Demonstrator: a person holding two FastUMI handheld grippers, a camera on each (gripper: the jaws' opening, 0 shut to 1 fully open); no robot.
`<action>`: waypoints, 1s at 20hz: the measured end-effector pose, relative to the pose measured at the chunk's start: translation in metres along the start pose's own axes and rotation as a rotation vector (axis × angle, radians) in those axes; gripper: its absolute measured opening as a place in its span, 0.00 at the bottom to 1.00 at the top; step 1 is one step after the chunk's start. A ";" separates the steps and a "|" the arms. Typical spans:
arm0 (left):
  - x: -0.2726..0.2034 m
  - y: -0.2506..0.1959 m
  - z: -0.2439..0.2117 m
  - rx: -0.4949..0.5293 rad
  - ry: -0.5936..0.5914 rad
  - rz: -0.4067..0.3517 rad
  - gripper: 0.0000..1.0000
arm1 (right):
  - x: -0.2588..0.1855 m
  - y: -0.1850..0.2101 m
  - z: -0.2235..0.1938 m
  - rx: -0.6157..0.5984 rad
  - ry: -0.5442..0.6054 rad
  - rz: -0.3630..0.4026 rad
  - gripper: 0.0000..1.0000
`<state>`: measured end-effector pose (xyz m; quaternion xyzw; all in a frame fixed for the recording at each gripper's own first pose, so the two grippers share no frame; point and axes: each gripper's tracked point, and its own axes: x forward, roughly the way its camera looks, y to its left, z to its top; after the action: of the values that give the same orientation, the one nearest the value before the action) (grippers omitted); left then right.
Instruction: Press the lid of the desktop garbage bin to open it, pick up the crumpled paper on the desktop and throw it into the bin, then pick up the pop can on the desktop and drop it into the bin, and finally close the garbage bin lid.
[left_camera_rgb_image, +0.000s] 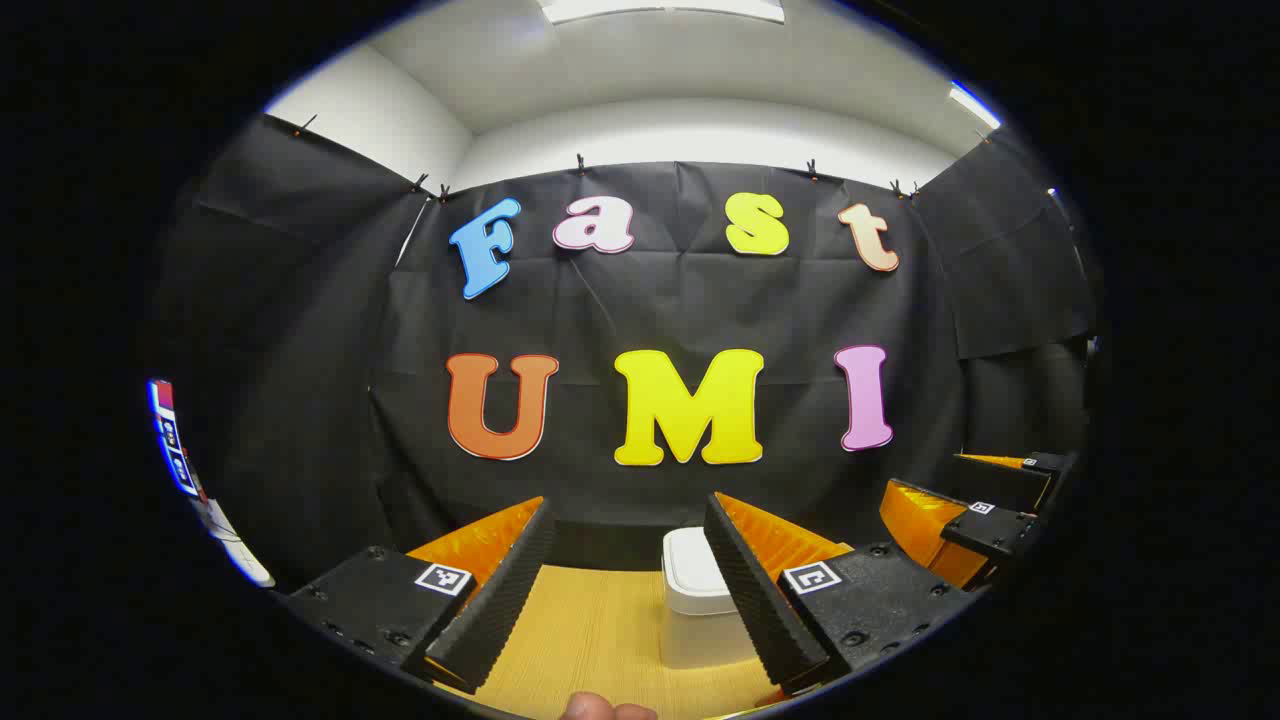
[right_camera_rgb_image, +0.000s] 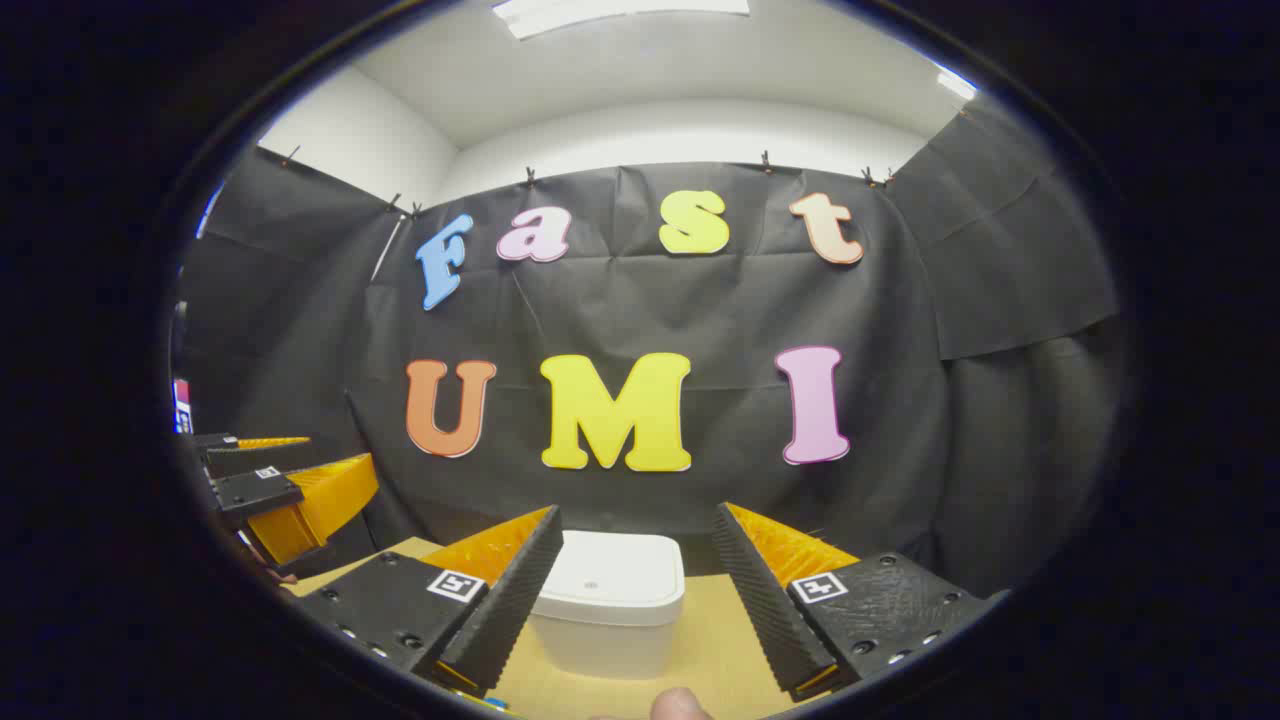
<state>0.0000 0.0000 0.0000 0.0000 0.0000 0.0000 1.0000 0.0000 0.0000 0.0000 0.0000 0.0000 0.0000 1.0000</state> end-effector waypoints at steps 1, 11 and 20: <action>0.003 -0.001 -0.002 0.002 0.009 0.000 0.97 | 0.000 -0.002 -0.001 -0.002 0.005 -0.002 0.95; 0.002 -0.002 -0.013 0.009 0.057 0.001 0.97 | 0.002 -0.008 -0.005 0.009 0.027 -0.024 0.95; 0.014 0.003 -0.020 -0.009 0.069 -0.001 0.97 | 0.013 -0.007 -0.006 -0.031 0.037 -0.039 0.95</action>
<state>0.0140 0.0033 -0.0198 -0.0043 0.0343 -0.0006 0.9994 0.0132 -0.0068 -0.0064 -0.0153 0.0183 -0.0196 0.9995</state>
